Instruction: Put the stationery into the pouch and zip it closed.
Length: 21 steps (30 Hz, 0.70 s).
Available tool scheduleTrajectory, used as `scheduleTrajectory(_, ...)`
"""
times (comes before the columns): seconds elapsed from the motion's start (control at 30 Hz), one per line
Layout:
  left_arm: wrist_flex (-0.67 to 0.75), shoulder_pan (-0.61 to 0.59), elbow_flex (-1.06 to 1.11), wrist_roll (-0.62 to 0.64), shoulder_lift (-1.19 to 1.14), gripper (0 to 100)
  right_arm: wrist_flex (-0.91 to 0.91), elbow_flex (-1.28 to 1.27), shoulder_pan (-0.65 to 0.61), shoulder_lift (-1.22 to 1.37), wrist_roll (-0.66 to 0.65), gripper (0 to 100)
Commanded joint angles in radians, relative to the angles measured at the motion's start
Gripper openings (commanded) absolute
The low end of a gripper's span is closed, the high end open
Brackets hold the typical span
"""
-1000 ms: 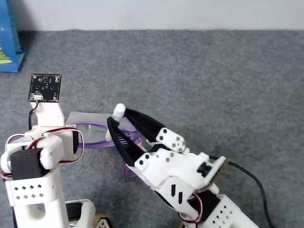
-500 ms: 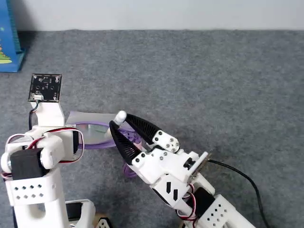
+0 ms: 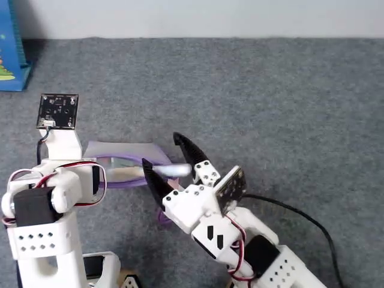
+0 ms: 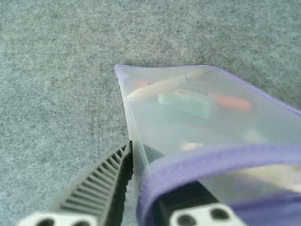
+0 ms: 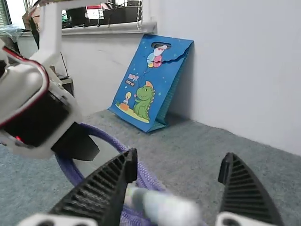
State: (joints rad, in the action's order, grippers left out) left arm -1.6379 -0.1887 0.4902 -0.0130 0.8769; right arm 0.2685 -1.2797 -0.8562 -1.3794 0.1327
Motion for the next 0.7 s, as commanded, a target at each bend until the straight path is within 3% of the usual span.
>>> scheduleTrajectory(0.0, 0.014, 0.008, -0.005, -0.008, -0.002, 1, 0.14, 0.138, 0.031, -0.022, 0.074, 28.1)
scheduleTrajectory(0.37, 0.018, 0.008, 0.004, -0.008, -0.002, 1, 0.426, 0.244, 0.008, -0.294, 0.103, 28.0)
scheduleTrajectory(0.67, 0.021, -0.048, -0.002, -0.008, 0.0, 1, 0.829, 0.239, 0.042, -0.229, 0.144, 27.0)
